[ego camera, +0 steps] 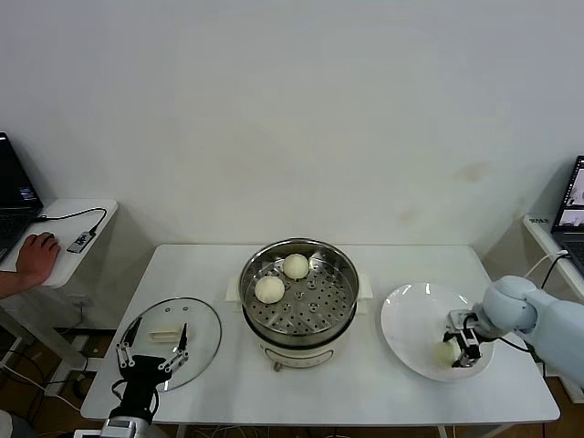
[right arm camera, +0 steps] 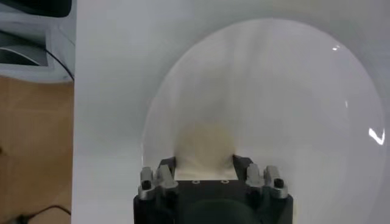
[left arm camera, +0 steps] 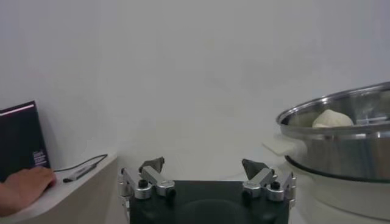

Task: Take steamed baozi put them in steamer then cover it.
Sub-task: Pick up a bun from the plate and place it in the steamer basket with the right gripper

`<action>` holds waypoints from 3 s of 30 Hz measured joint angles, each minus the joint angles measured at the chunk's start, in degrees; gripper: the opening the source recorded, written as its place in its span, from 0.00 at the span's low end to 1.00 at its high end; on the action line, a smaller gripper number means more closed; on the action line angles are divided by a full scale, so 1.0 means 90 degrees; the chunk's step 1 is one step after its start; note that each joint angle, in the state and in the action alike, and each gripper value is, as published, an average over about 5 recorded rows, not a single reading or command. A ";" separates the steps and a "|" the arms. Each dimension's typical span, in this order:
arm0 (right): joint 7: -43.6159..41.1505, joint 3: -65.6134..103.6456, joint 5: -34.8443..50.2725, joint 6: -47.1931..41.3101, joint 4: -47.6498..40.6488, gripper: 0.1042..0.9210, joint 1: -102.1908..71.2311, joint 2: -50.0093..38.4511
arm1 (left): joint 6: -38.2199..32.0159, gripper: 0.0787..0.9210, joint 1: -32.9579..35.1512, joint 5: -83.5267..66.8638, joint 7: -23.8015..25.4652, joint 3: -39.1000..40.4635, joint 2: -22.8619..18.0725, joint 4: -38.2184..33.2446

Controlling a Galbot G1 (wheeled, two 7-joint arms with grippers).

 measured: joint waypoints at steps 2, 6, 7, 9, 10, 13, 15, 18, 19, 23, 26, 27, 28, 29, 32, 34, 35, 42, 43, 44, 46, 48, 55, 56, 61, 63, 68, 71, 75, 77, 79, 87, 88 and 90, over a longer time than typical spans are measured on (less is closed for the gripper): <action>-0.0024 -0.0081 0.0071 -0.0025 0.0047 0.53 0.0170 -0.0024 | -0.0001 0.88 -0.0006 -0.0007 -0.0001 -0.0007 0.0012 -0.0008; -0.0081 -0.0226 0.0275 -0.0080 0.0144 0.52 0.0618 -0.0056 | -0.0002 0.88 -0.0025 -0.0024 -0.0003 -0.0015 0.0039 -0.0034; -0.0096 -0.0264 0.0340 -0.0096 0.0165 0.51 0.0750 -0.0055 | -0.0002 0.88 -0.0030 -0.0029 -0.0003 -0.0015 0.0047 -0.0043; -0.0129 -0.0365 0.0491 -0.0127 0.0203 0.51 0.1051 -0.0037 | -0.0002 0.88 -0.0041 -0.0038 -0.0002 -0.0013 0.0064 -0.0056; -0.0143 -0.0428 0.0569 -0.0140 0.0219 0.51 0.1215 -0.0024 | -0.0002 0.88 -0.0046 -0.0041 -0.0002 -0.0012 0.0071 -0.0062; -0.0166 -0.0693 0.0814 -0.0167 0.0243 0.51 0.1791 0.0027 | -0.0001 0.88 -0.0051 -0.0048 0.0000 -0.0007 0.0099 -0.0077; -0.0175 -0.0925 0.0980 -0.0181 0.0239 0.51 0.2233 0.0079 | 0.0001 0.88 -0.0057 -0.0054 0.0001 -0.0004 0.0116 -0.0085; -0.0185 -0.1305 0.1227 -0.0194 0.0230 0.52 0.2919 0.0207 | 0.0004 0.88 -0.0078 -0.0063 0.0003 -0.0001 0.0127 -0.0086; -0.0185 -0.1429 0.1306 -0.0194 0.0232 0.52 0.3139 0.0263 | 0.0004 0.88 -0.0085 -0.0064 0.0004 0.0002 0.0129 -0.0086; -0.0147 -0.1917 0.1618 -0.0181 0.0273 0.52 0.3951 0.0566 | 0.0005 0.88 -0.0096 -0.0065 0.0004 0.0011 0.0136 -0.0082; -0.0082 -0.2245 0.1842 -0.0145 0.0316 0.52 0.4418 0.0868 | 0.0005 0.88 -0.0104 -0.0074 0.0003 -0.0006 0.0134 -0.0071; -0.0056 -0.2344 0.1915 -0.0127 0.0326 0.52 0.4542 0.0980 | 0.0004 0.88 -0.0107 -0.0077 0.0003 -0.0016 0.0131 -0.0066; -0.0028 -0.2437 0.1986 -0.0104 0.0333 0.52 0.4647 0.1095 | 0.0004 0.88 -0.0109 -0.0077 0.0003 -0.0027 0.0127 -0.0060; 0.0005 -0.2527 0.2061 -0.0075 0.0338 0.52 0.4742 0.1218 | 0.0004 0.88 -0.0109 -0.0075 0.0002 -0.0037 0.0123 -0.0055; 0.0120 -0.2769 0.2263 0.0053 0.0342 0.52 0.4949 0.1598 | 0.0003 0.88 -0.0100 -0.0064 0.0002 -0.0066 0.0107 -0.0043; 0.0196 -0.2907 0.2352 0.0171 0.0333 0.52 0.5027 0.1850 | 0.0003 0.88 -0.0095 -0.0060 0.0001 -0.0090 0.0085 -0.0048; 0.0231 -0.2968 0.2377 0.0240 0.0323 0.52 0.5050 0.1976 | 0.0003 0.88 -0.0096 -0.0058 0.0001 -0.0103 0.0072 -0.0052; 0.0446 -0.3298 0.2257 0.0865 0.0141 0.52 0.5015 0.2847 | -0.0005 0.88 -0.0090 -0.0057 -0.0004 -0.0179 -0.0003 -0.0099; 0.0476 -0.3337 0.2206 0.0973 0.0099 0.52 0.4991 0.2966 | -0.0009 0.88 -0.0088 -0.0058 -0.0006 -0.0191 -0.0012 -0.0103; 0.0507 -0.3372 0.2148 0.1088 0.0054 0.52 0.4965 0.3083 | -0.0013 0.88 -0.0085 -0.0059 -0.0007 -0.0202 -0.0021 -0.0108; 0.0570 -0.3437 0.2024 0.1332 -0.0050 0.52 0.4907 0.3303 | -0.0023 0.88 -0.0076 -0.0061 -0.0010 -0.0223 -0.0037 -0.0117; 0.0630 -0.3497 0.1900 0.1593 -0.0162 0.52 0.4840 0.3511 | -0.0035 0.88 -0.0066 -0.0064 -0.0011 -0.0240 -0.0053 -0.0138; 0.0713 -0.3683 0.1522 0.2438 -0.0410 0.53 0.4620 0.4061 | -0.0049 0.88 -0.0066 -0.0068 -0.0012 -0.0260 -0.0091 -0.0193; 0.0715 -0.3700 0.1455 0.2554 -0.0443 0.53 0.4596 0.4118 | -0.0049 0.88 -0.0071 -0.0067 -0.0012 -0.0260 -0.0094 -0.0193; 0.0719 -0.3761 0.1086 0.3120 -0.0581 0.53 0.4518 0.4299 | -0.0049 0.88 -0.0080 -0.0066 -0.0015 -0.0261 -0.0114 -0.0198; 0.0716 -0.3780 0.0951 0.3334 -0.0607 0.53 0.4511 0.4336 | -0.0051 0.88 -0.0078 -0.0066 -0.0018 -0.0262 -0.0117 -0.0194; 0.0683 -0.3847 0.0765 0.3762 -0.0597 0.53 0.4516 0.4367 | -0.0059 0.88 -0.0077 -0.0066 -0.0022 -0.0264 -0.0125 -0.0178; 0.0649 -0.3890 0.0720 0.3949 -0.0549 0.53 0.4536 0.4354 | -0.0060 0.88 -0.0080 -0.0065 -0.0023 -0.0259 -0.0130 -0.0169; 0.0611 -0.3935 0.0655 0.4144 -0.0481 0.54 0.4546 0.4316 | -0.0061 0.88 -0.0084 -0.0062 -0.0024 -0.0241 -0.0136 -0.0155; 0.0593 -0.3948 0.0624 0.4223 -0.0458 0.54 0.4547 0.4300 | -0.0061 0.88 -0.0084 -0.0059 -0.0024 -0.0233 -0.0139 -0.0150; 0.0576 -0.3957 0.0599 0.4287 -0.0443 0.54 0.4551 0.4289 | -0.0063 0.88 -0.0084 -0.0058 -0.0025 -0.0229 -0.0141 -0.0146; 0.0609 -0.3955 0.0610 0.4388 -0.0420 0.76 0.4613 0.4238 | -0.0066 0.88 -0.0093 -0.0060 -0.0026 -0.0238 -0.0134 -0.0142; 0.0604 -0.3950 0.0626 0.4384 -0.0408 0.79 0.4629 0.4224 | -0.0066 0.88 -0.0096 -0.0061 -0.0026 -0.0239 -0.0132 -0.0143; 0.0579 -0.3933 0.0675 0.4357 -0.0373 0.83 0.4669 0.4188 | -0.0066 0.88 -0.0102 -0.0063 -0.0026 -0.0240 -0.0126 -0.0145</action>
